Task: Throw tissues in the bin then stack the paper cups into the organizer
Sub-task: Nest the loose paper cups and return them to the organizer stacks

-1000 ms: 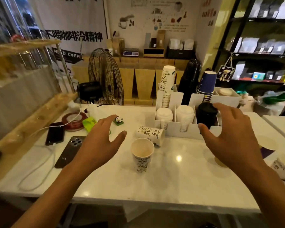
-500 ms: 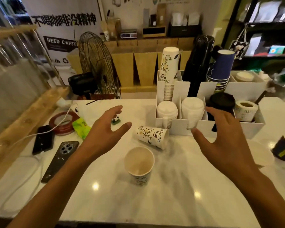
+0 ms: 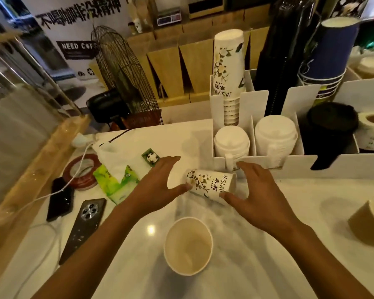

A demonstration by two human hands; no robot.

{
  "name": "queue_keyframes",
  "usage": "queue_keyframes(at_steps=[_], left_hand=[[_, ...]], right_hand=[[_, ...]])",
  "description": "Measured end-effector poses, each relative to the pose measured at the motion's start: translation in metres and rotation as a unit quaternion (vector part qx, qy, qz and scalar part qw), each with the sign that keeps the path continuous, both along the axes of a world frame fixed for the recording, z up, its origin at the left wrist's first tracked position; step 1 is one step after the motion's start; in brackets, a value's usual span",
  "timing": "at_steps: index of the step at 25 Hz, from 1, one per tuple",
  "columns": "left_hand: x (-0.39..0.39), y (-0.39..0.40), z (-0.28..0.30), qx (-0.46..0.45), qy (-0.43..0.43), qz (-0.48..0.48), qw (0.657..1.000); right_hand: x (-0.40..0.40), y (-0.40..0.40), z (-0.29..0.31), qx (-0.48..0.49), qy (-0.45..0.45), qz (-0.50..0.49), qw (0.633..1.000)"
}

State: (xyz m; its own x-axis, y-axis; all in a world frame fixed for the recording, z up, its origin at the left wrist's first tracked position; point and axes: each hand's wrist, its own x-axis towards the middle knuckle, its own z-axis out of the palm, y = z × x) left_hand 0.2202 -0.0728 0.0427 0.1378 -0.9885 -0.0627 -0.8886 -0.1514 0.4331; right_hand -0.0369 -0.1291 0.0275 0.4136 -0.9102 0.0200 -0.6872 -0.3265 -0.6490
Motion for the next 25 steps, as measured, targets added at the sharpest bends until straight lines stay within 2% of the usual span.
queue_keyframes(at_steps=[2,5,8,13,16,20,22,25], left_hand=[[0.0,-0.006,-0.009,0.018,0.022,-0.01,1.0],[-0.003,0.012,-0.006,-0.014,0.147,0.053,0.988],[-0.015,0.067,0.013,-0.037,0.243,0.05,0.968],[-0.057,0.128,0.019,0.015,0.288,-0.012,0.957],[-0.077,0.14,-0.004,-0.046,0.316,0.001,0.948],[-0.098,0.145,-0.023,-0.155,0.31,0.073,0.935],[-0.104,0.142,-0.022,-0.179,0.3,0.106,0.931],[-0.109,0.14,-0.02,-0.177,0.304,0.138,0.926]], right_hand=[[0.008,-0.002,-0.01,0.019,0.027,0.011,0.999],[0.015,-0.003,-0.023,0.031,0.047,0.012,0.998],[0.017,-0.004,-0.033,0.027,0.041,0.008,0.999],[0.014,-0.001,-0.04,0.033,0.007,0.008,0.999],[0.015,0.0,-0.044,0.044,-0.022,0.014,0.999],[0.019,0.003,-0.049,0.087,-0.049,0.001,0.995],[0.018,0.005,-0.051,0.084,-0.06,-0.005,0.995],[0.007,0.011,-0.049,0.115,-0.149,-0.036,0.981]])
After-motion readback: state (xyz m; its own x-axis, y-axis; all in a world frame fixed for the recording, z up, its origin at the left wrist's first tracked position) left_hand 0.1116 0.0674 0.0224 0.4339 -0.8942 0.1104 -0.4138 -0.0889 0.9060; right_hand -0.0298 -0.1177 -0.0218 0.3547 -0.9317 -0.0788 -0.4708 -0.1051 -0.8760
